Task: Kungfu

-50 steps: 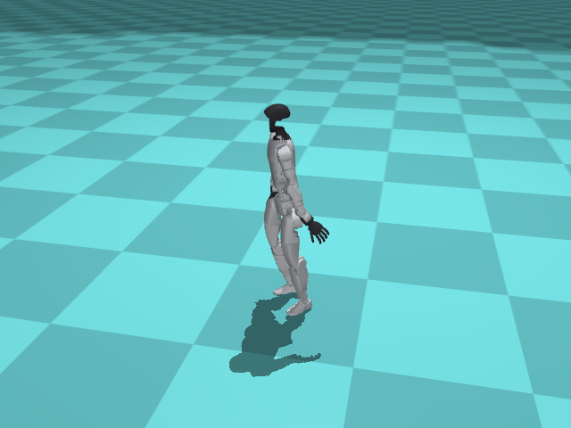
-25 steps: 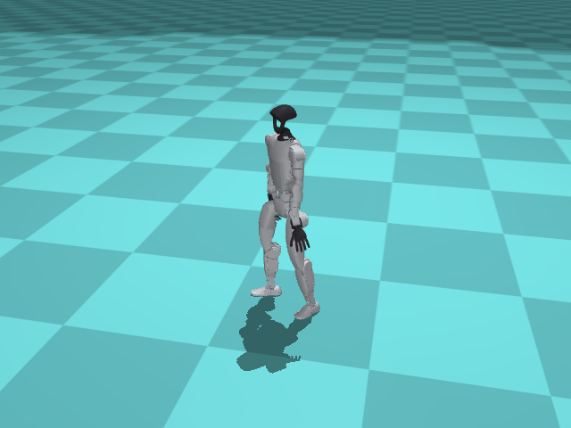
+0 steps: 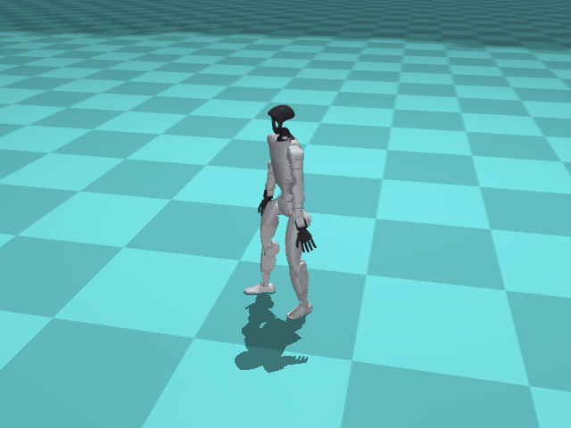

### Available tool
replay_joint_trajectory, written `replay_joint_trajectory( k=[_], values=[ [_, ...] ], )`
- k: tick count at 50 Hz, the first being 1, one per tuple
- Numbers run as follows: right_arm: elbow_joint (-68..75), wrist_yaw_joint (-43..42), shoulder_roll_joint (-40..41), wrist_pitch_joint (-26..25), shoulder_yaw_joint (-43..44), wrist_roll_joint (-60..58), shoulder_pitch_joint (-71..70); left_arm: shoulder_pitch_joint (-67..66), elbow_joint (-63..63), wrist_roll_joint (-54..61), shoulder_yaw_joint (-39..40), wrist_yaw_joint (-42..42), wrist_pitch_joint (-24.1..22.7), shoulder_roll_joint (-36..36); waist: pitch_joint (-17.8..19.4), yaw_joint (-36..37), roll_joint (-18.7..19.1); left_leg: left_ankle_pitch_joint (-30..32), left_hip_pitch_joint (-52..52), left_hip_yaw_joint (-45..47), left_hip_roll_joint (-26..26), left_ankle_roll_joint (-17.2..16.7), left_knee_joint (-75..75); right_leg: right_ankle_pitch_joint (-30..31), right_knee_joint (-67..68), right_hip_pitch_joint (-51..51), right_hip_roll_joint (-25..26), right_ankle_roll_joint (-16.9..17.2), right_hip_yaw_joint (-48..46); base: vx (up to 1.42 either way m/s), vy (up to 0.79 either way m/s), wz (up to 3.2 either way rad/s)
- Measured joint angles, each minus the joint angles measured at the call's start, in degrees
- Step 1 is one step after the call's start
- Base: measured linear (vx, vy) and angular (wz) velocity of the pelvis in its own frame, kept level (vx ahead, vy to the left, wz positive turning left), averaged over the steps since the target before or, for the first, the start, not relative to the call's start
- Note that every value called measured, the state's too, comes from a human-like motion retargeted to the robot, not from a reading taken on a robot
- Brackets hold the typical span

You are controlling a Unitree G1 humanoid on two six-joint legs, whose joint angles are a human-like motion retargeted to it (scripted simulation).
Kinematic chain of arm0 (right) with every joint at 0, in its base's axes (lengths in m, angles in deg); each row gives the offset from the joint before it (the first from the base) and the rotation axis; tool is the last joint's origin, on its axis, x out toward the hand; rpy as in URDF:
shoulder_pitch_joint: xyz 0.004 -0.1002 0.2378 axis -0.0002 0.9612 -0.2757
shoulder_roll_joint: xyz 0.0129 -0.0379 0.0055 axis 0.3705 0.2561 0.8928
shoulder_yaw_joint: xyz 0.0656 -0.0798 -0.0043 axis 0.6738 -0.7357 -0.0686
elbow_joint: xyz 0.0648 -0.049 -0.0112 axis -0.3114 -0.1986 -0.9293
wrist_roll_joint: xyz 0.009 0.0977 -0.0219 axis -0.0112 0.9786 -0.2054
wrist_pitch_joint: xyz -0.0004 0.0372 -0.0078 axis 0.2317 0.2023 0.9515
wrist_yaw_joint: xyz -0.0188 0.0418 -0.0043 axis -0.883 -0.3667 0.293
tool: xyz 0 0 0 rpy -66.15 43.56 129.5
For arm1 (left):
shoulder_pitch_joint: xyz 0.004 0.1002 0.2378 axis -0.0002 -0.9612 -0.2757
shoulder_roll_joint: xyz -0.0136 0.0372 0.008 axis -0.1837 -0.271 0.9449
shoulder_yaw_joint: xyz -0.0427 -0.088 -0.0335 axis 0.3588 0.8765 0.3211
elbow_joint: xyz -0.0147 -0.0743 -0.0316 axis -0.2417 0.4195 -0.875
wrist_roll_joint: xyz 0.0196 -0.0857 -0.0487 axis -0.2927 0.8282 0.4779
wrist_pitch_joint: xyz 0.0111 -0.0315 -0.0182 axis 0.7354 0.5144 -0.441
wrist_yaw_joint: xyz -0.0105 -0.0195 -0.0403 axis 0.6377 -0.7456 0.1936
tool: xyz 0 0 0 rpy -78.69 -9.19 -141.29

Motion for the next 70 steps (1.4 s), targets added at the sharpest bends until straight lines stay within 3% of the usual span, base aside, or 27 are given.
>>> replay_joint_trajectory(
  k=[3,7,10,13,14,17,20,23,25,30,35,39,45,53,61,64,67,70],
  values=[
    [6.78,0.67,0.54,2.8,-1.66,-2.04,0.28,-3.13,-1.48,-1.3,3.12,-1.69,0.89,-1.26,-0.36,-2.54,1.14,2.42,3.17,-0.89,-1.28,1.56,-5.44,-6.84,4.24,1.75,2.21,-6.73,4.48,0.05,0.34,0.14],
    [12.99,-1.26,2.7,1.99,-2.7,-3.36,0.47,-7.85,-2.57,3.8,6.86,-0.28,-1.05,-2.74,-1.12,-4.08,1.26,4.33,3.74,0.8,-2.04,2.23,-9.23,-10.65,7.87,2.31,7.54,-6.16,9.44,-0.09,0.14,-0.38],
    [15.53,-1.43,4.24,2.44,-3.02,-0.4,1.43,-10.37,-1.63,10.4,9.26,0.06,-1.91,-3.35,-1.11,-4.59,1.4,4.99,3.72,2.33,-2.2,2.41,-10.58,-15.07,9.3,3.26,10.73,-7.76,9.77,-0.08,0.08,-0.45],
    [16.4,1.4,5.62,2.89,-1.92,4.54,3.17,-11.51,1.07,16.76,11.43,1.28,-3.06,-2.84,-1.2,-4.35,1.37,5.36,3.67,3.39,-2.49,2.59,-11.19,-16.63,6.78,5.31,11.42,-13.44,3.36,-0.1,0.07,-0.34],
    [16.61,2.76,5.95,3.16,-1.23,6.46,3.53,-11.52,2.28,19.4,12.12,2.24,-4.23,-2.39,-1.3,-4.23,1.07,5.38,3.41,3.76,-2.85,2.65,-11.03,-16.16,5.89,5.34,11.29,-13.42,3.48,-0.1,0.06,-0.28],
    [16.81,6.21,6.39,4.06,1.47,12.78,3.82,-11.16,5.29,28.7,15.43,6.17,-10.45,0.61,-0.89,-3.88,0.81,5.36,2.65,4.79,-3.24,2.77,-10.34,-14.68,5.51,3.96,10.85,-9.24,9.27,-0.12,0.11,-0.28],
    [16.36,8.71,5.98,6.03,3.73,20.93,2.66,-10.31,6.0,42.82,20.89,6.67,-21.19,5.42,0.41,-4.09,1.74,5.39,2.69,6.57,-2.45,2.9,-10.28,-13.18,6.02,3.36,10.21,-5.77,11.9,-0.16,0.15,-0.58],
    [14.37,11.12,5.89,7.89,6.11,33.54,1.17,-9.37,4.67,62.35,26.47,-3.47,-32.01,8.99,0.78,-5.3,2.1,5.45,2.59,8.45,-2.29,3.18,-10.51,-13.15,6.6,2.6,10.71,-5.08,16.56,-0.14,0.08,-0.54],
    [12.36,14.18,6.37,9.92,8.89,43.67,0.43,-8.09,3.68,75.53,29.81,-13.05,-36.71,10.05,1.01,-6.23,2.16,5.6,2.26,8.74,-2.29,3.25,-10.37,-12.9,6.46,2.88,10.39,-6.1,16.27,-0.14,0.02,-0.08],
    [7.54,24.28,7.28,13.01,17.04,74.1,-0.27,-3.71,0.09,99.75,37.49,-32.04,-41.02,10.65,0.82,-5.9,2.32,5.83,1.96,7.79,-1.79,2.5,-9.84,-17.44,4.39,5.98,10.27,-12.91,8.89,-0.09,-0.06,0.15],
    [6.58,27.94,6.18,13.27,24.96,93.45,-1.28,-0.02,-3.96,108.51,42.96,-40.28,-42.84,10.64,-1.33,-1.47,0.98,5.15,2.15,9.37,-1.95,1.53,-9.7,-20.6,1.85,6.57,10.44,-12.72,8.06,-0.06,-0.11,-0.38],
    [7.18,26.81,3.6,13.83,26.97,97.02,-4.2,1.31,-5.93,109.67,42.83,-41.8,-43.33,9.61,0.08,-1.68,1.72,4.49,2.74,9.91,-0.98,0.6,-9.68,-22.54,2.39,6.79,11.07,-12.05,7.89,-0.13,-0.04,-0.13],
    [5.35,28.23,2.01,13.64,26.5,93.19,-4.5,1.51,-6.93,103.42,43.38,-38.53,-43.1,7.19,0.07,-3.57,2.35,4.03,2.7,9.32,-0.36,-0.87,-9.48,-24.51,2.68,7.08,12.07,-12.36,8.33,-0.04,-0.1,0.19],
    [5.65,28.01,0.54,13.58,29.23,91.99,-3.16,2.38,-9.36,105.68,45.29,-39.32,-42.51,7.68,0.18,-2.6,2.59,5.76,2.94,9.86,0.2,-2.45,-9.63,-22.66,2.86,7.45,12.23,-11.98,7.18,-0.05,-0.07,0.08],
    [6.05,27.42,-0.29,13.48,31.49,91.85,-1.37,1.19,-9.05,107.91,45.74,-38.33,-41.94,7.34,0.36,-2.43,2.62,9.59,2.5,7.71,0.18,-0.88,-9.55,-21.43,3.48,7.84,12.37,-12.76,6.34,-0.02,-0.09,0.16],
    [6.62,26.9,-1.1,13.6,31.2,89.31,-0.83,0.37,-9.04,106.42,45.44,-36.5,-42.43,6.72,0.59,-2.39,3.23,8.17,2.31,7.95,0.97,-2.89,-9.18,-24.13,3.94,7.71,13.14,-13.13,6.2,-0.05,-0.07,0.1],
    [7.66,24.76,-2.42,14.27,29.79,83.62,-0.15,-1.28,-8.18,98.91,43.03,-30.7,-44.15,5.22,0.56,-2.38,3.82,3.22,1.78,8.29,1.83,-5.42,-8.17,-30.61,4.57,7.62,14.31,-12.67,7.01,-0.04,-0.08,0.14],
    [9.62,16.46,-4.09,14.31,26.2,69.23,0.47,-3.96,-7.02,76.96,38.11,-16.01,-43.08,2.12,0.09,-3.64,4.2,-1.08,-0.13,4.73,2.07,-6.14,-6.17,-35.28,5.87,5.84,17.24,-14.45,16.17,-0.04,-0.11,0.45]
  ],
)
